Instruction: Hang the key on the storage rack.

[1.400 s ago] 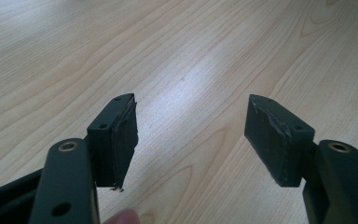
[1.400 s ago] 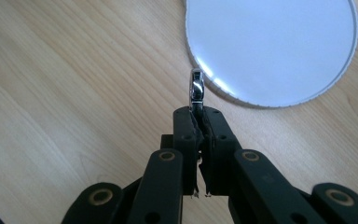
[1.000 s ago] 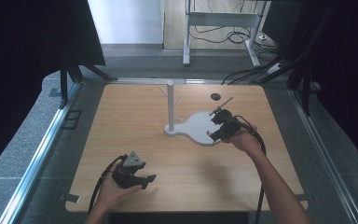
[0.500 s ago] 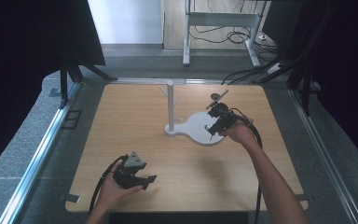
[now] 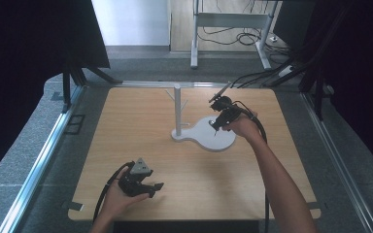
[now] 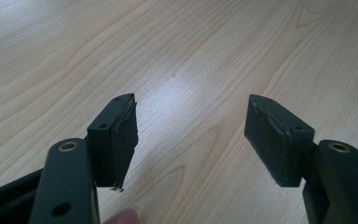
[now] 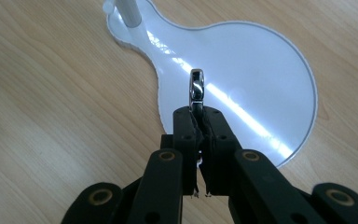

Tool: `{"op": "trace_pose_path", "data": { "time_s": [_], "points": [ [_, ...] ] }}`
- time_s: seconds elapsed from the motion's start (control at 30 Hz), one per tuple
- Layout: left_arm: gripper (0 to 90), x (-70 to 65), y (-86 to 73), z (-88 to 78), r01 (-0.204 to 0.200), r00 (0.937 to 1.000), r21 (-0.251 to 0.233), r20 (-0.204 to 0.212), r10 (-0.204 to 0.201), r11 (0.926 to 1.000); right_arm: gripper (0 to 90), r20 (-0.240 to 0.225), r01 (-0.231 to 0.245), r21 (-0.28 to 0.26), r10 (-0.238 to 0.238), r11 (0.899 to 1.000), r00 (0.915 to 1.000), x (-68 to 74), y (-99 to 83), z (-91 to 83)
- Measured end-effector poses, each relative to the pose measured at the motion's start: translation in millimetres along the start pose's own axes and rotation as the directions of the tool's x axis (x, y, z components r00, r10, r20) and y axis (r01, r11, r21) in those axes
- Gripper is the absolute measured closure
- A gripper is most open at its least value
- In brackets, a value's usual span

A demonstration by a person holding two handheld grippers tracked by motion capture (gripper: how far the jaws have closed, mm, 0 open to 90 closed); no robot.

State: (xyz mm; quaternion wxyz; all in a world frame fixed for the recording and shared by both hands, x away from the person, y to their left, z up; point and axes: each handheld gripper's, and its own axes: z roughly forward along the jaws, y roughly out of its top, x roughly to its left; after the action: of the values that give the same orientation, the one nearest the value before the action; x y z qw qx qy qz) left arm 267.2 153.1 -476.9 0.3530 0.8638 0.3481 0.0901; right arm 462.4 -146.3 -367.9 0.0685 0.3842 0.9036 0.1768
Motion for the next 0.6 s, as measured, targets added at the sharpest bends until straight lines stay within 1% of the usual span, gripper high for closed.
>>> {"op": "trace_pose_path", "data": {
  "time_s": [0.07,0.13,0.37,0.43,0.6],
  "points": [
    [35.1,0.1,-0.1,0.0,0.0,1.0,0.001,0.0,0.0,1.0,85.3,-0.001,0.003,-0.005,-0.003,1.0,1.0,-0.4,4.1,0.3],
    [35.1,0.2,-0.2,0.3,-0.001,1.0,0.0,0.001,0.001,1.0,85.2,-0.006,-0.003,-0.005,0.003,1.0,1.0,-0.7,7.7,0.8],
    [35.1,1.0,-0.6,0.6,-0.001,1.0,0.003,0.0,0.001,1.0,85.2,0.014,0.009,0.008,-0.009,1.0,0.9999,-4.4,17.9,4.5],
    [35.1,0.9,-0.6,0.8,-0.001,1.0,0.003,0.001,0.001,1.0,85.3,0.019,-0.005,0.008,0.005,1.0,0.9998,-5.1,20.4,3.8],
    [35.1,0.6,-0.5,1.0,-0.001,1.0,0.005,0.002,0.001,1.0,85.2,0.02,-0.009,-0.004,0.009,1.0,0.9998,-6.8,25.3,2.6]
  ]
}}
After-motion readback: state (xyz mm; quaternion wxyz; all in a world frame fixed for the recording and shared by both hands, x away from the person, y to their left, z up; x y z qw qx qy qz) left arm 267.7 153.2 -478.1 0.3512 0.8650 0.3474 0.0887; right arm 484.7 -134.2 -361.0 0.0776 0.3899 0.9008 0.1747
